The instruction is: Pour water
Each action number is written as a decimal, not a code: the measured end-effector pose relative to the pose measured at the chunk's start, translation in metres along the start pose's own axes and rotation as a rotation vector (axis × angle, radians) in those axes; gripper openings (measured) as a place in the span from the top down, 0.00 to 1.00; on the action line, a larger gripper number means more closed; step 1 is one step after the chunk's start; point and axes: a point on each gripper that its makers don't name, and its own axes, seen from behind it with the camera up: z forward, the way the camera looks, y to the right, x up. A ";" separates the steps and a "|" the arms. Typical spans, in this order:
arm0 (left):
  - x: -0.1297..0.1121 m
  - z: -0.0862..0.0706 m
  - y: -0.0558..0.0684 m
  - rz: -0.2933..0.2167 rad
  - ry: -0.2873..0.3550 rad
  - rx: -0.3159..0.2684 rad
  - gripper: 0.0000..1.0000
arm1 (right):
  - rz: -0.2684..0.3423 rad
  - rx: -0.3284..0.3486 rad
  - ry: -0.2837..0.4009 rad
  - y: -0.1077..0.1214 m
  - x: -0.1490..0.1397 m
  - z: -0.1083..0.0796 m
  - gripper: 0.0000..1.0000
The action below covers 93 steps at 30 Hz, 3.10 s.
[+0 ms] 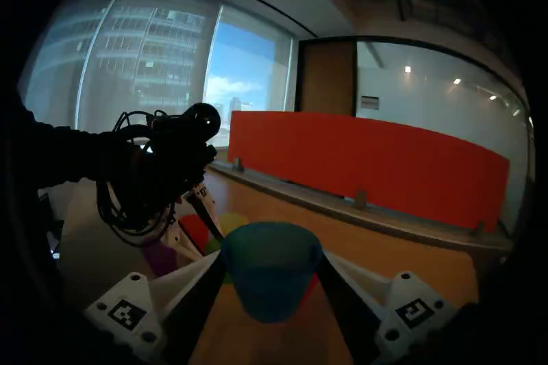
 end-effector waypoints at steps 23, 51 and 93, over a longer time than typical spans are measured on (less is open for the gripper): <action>0.009 0.003 0.003 -0.016 -0.003 -0.005 0.13 | -0.001 -0.001 -0.006 0.001 -0.003 0.002 0.09; 0.036 -0.039 -0.003 -0.072 0.187 0.008 0.15 | -0.009 -0.008 0.002 -0.004 0.008 -0.001 0.09; 0.081 -0.204 -0.009 -0.173 0.804 0.109 0.15 | -0.035 0.019 0.041 -0.043 0.050 -0.002 0.09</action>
